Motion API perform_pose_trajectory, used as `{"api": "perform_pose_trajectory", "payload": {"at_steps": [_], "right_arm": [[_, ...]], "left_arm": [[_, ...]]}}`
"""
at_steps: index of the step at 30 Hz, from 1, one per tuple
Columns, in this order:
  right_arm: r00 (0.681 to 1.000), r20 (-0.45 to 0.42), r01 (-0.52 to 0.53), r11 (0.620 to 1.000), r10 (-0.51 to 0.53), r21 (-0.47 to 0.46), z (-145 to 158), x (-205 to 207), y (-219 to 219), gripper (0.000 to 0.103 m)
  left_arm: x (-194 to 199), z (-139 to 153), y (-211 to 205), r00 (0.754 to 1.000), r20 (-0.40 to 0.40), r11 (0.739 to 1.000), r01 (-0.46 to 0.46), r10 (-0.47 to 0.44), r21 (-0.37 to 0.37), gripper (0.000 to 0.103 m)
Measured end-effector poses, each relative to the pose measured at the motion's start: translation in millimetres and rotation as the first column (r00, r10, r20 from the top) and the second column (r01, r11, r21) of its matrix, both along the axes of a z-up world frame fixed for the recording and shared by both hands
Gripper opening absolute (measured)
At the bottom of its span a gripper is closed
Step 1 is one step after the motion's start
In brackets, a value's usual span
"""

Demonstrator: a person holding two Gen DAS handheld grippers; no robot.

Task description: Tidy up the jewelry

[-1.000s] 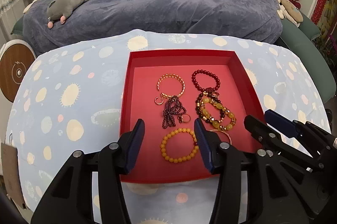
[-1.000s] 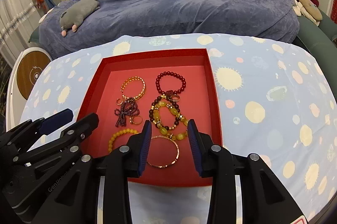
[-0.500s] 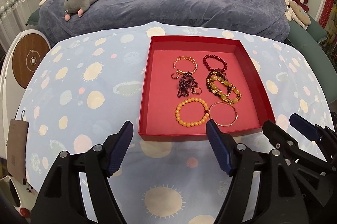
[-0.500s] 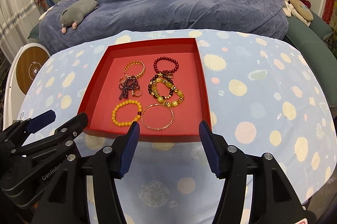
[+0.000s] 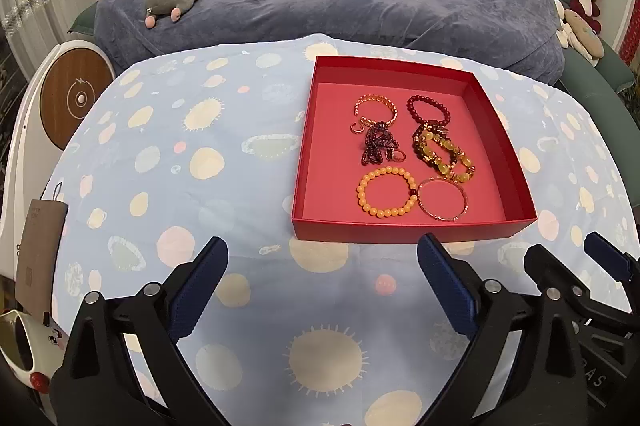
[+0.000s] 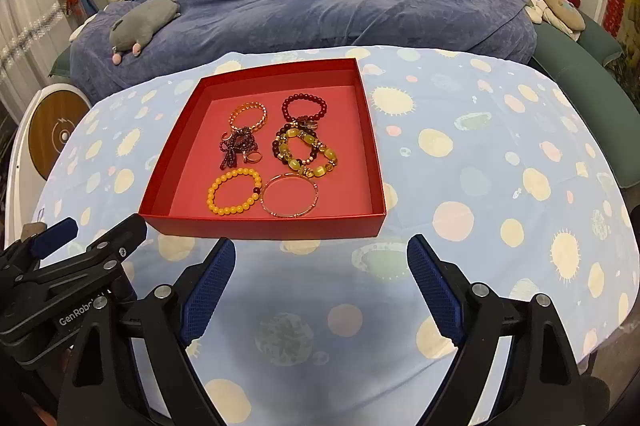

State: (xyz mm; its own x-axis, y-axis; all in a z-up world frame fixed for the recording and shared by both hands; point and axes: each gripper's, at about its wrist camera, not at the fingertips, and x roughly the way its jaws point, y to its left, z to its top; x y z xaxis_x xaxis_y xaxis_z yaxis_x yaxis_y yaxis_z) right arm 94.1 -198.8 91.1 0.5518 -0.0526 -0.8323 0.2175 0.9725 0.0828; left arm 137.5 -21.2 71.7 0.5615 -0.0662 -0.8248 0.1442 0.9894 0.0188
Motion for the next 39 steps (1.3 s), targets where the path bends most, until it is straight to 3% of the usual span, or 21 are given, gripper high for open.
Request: {"api": "perform_pose_trajectory", "payload": {"at_steps": [4,7,39], "right_arm": [[1.0,-0.005,0.004,1.0,-0.004,-0.004,-1,-3,0,0.086],[1.0,-0.005,0.006,1.0,-0.006,-0.007,-1,-5,-1,0.097],[1.0,0.004,0.022,1.0,-0.022,-0.017,1,-13,-2,0.096]], "left_arm": [[-2,-1,1,1.0,0.001,1.0,-0.004,0.004,0.007,0.093],[-3,-2,3,1.0,0.005,1.0,-0.019,0.019,0.014,0.095],[-11,-2,1,1.0,0.0,1.0,-0.013,0.013,0.024,0.096]]}}
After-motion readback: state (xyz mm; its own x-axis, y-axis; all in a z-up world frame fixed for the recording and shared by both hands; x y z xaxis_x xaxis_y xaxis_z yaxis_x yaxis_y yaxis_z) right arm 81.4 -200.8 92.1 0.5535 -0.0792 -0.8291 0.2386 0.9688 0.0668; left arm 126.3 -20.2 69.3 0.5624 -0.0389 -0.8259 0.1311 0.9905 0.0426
